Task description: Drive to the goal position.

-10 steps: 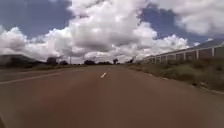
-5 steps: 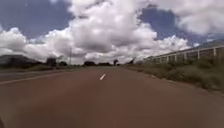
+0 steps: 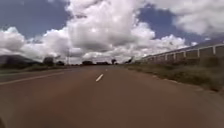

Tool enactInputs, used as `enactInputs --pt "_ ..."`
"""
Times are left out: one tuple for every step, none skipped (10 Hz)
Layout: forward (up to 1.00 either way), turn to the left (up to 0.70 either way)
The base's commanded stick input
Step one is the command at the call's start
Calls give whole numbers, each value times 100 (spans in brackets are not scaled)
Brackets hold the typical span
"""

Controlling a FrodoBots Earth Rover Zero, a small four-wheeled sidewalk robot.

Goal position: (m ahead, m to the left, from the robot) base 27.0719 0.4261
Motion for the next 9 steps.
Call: enactInputs --pt "100 0" --pt "100 0" --pt "100 0" --pt "100 0" --pt "100 0" --pt "100 0" --pt "100 0" --pt "100 0" --pt "100 0"
